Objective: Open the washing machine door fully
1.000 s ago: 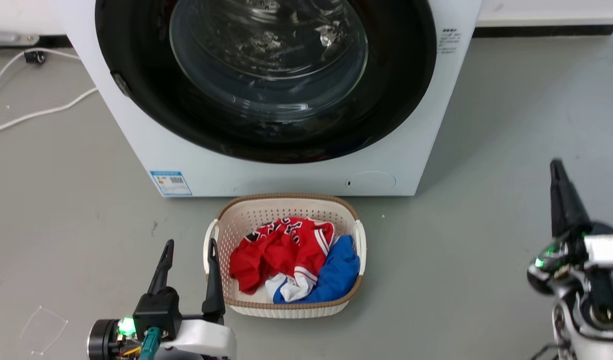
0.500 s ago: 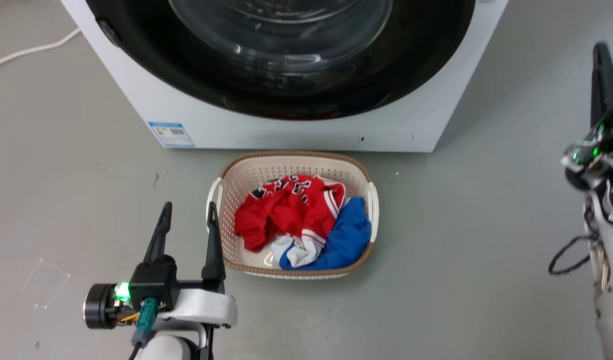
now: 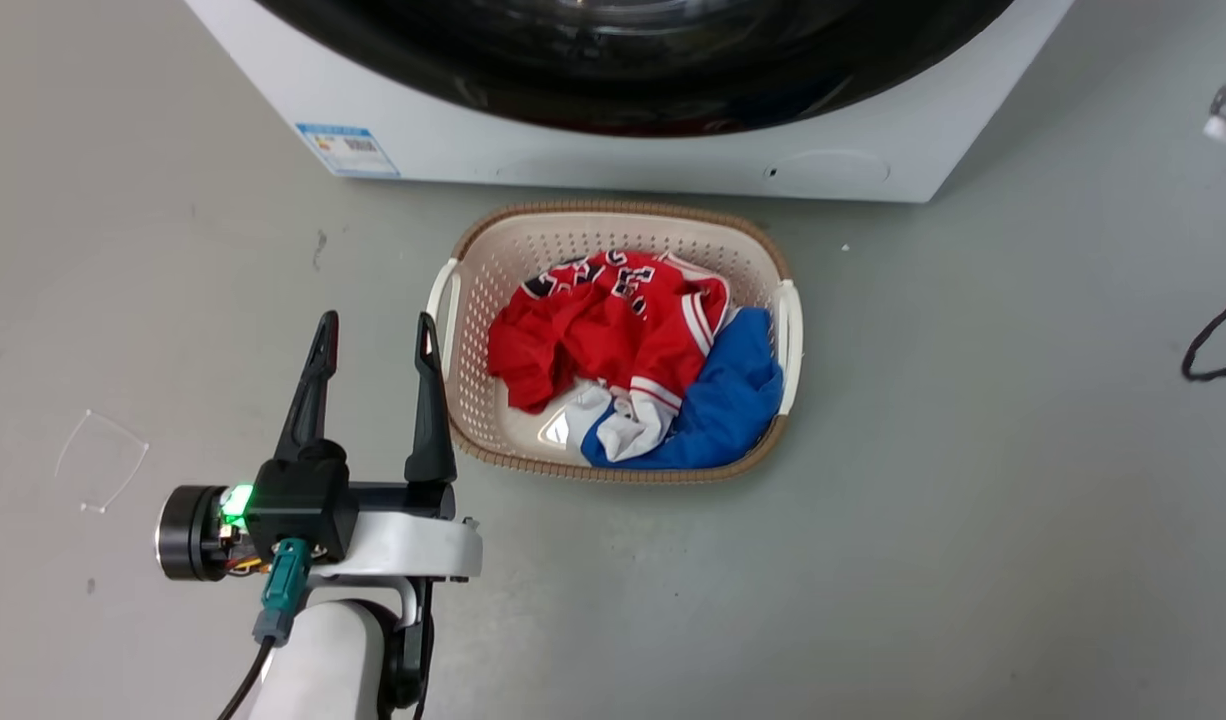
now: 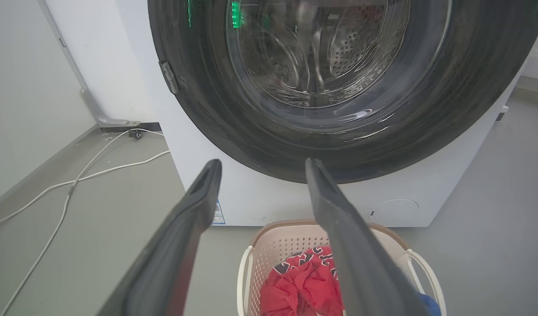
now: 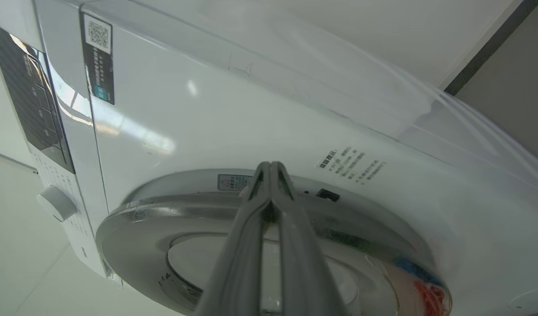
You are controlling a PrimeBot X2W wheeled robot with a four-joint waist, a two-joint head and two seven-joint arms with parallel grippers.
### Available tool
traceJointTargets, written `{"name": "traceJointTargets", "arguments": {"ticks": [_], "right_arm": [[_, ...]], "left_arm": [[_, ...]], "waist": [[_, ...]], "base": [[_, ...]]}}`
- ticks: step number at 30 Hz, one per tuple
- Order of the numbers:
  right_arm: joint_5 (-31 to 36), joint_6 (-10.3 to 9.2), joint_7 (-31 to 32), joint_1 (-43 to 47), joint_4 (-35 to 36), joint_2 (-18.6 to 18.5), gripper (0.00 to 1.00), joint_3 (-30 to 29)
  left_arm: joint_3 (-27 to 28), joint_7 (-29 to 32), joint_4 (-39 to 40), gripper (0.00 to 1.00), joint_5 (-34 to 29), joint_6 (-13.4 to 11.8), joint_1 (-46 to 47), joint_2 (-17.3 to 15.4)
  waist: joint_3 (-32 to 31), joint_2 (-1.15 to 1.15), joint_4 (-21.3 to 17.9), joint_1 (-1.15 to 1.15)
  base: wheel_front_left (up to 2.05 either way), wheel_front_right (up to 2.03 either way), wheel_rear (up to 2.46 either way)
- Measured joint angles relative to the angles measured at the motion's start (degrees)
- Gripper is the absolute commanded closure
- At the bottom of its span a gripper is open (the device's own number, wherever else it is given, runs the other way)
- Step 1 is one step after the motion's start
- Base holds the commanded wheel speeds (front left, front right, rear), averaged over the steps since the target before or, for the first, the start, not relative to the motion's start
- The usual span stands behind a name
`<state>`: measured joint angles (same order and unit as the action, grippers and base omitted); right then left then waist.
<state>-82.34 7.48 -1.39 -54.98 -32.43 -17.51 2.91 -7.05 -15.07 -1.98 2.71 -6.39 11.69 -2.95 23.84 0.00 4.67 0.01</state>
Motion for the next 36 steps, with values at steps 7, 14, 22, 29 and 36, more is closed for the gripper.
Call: {"name": "traceJointTargets", "arguments": {"ticks": [7,14,22,29,36], "right_arm": [[1.8,0.0,2.7,-7.2,-3.5,-2.4,1.0,3.7],[2.3,0.0,7.6,-13.0,-6.6,-4.3,1.0,7.1],[2.1,0.0,11.1,-15.7,-7.9,-4.8,1.0,9.5],[1.1,-0.08,15.3,-16.4,-8.5,-6.4,1.0,11.2],[-0.8,-0.09,18.4,-14.3,-8.4,-6.1,1.0,12.8]], "left_arm": [[-0.5,0.0,1.0,0.0,0.5,-0.4,1.7,0.0],[-0.6,0.0,1.8,0.0,0.5,-0.7,3.0,0.0],[-1.4,0.0,2.5,0.0,0.6,-1.4,3.8,0.0],[-2.2,0.0,2.3,0.0,1.2,-1.7,3.8,0.0],[-1.5,0.0,1.5,0.0,1.0,-1.7,2.7,0.0]], "waist": [[4.0,0.0,1.7,0.0],[7.0,0.0,3.0,0.0],[8.0,0.0,3.6,0.0],[7.8,0.0,4.2,-0.01],[5.6,0.0,3.9,-0.01]], "base": [[0.0,0.0,0.0],[0.0,0.0,0.0],[0.0,0.0,0.0],[0.0,0.0,0.0],[0.0,0.0,0.0]]}}
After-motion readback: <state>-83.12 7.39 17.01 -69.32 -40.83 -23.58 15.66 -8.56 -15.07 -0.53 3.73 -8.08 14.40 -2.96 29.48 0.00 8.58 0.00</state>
